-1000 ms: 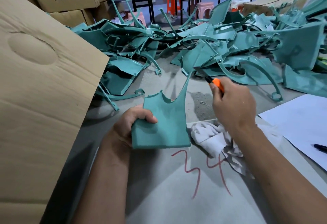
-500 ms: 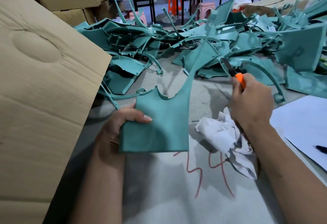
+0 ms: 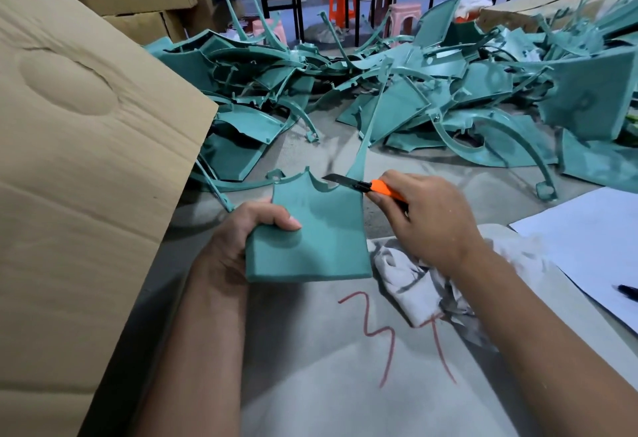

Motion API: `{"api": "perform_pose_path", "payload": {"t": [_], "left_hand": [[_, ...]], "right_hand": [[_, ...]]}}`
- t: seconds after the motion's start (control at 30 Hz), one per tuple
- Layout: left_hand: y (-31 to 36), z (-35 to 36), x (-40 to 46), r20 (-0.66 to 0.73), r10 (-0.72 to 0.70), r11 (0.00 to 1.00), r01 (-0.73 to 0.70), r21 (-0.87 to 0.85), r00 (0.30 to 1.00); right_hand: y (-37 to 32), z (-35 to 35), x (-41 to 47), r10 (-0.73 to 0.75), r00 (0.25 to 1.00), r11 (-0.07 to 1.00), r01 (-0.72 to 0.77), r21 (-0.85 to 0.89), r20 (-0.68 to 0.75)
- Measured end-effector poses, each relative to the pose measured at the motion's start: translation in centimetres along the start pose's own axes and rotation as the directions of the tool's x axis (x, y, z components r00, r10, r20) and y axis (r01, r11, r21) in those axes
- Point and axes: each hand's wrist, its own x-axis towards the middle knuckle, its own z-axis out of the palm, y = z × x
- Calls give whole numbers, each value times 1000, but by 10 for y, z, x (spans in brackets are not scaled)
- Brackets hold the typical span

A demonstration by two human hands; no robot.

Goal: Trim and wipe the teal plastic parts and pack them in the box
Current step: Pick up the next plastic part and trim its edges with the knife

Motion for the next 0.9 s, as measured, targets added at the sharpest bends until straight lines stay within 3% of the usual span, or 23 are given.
{"api": "perform_pose_path", "payload": {"t": [0.27,0.4,0.47,0.57,0.63,0.77,0.83,0.9], "left_hand": [[-1,-5,0,20,-28,1000,28,8,999],[0,-8,-2,20,-29,999,29,14,999],[1,-9,-5,48,-43,999,42,20,998],[-1,-9,-8,43,-54,998,54,18,998],[-1,-8,-8,11,-65,998,65,14,998],[-1,-5,-1,-106,-114,992,120,49,988],[-1,-3,0,-116,-116,991,122,47,986],[0,0,-2,-76,-102,993,106,50,992]], "right_hand": [[-2,-3,-1,40,997,994,-46,95,65],[4,0,0,159,984,967,-172,187,79],[13,-4,3,274,962,945,-268,187,-4],[29,-10,2,432,884,897,-441,-9,-179],[32,-10,1,464,852,876,-482,-18,-242],[21,-10,2,251,932,968,-243,62,-262],[14,-6,2,103,988,992,-93,86,-112],[9,0,1,25,1000,999,-25,30,16]]}}
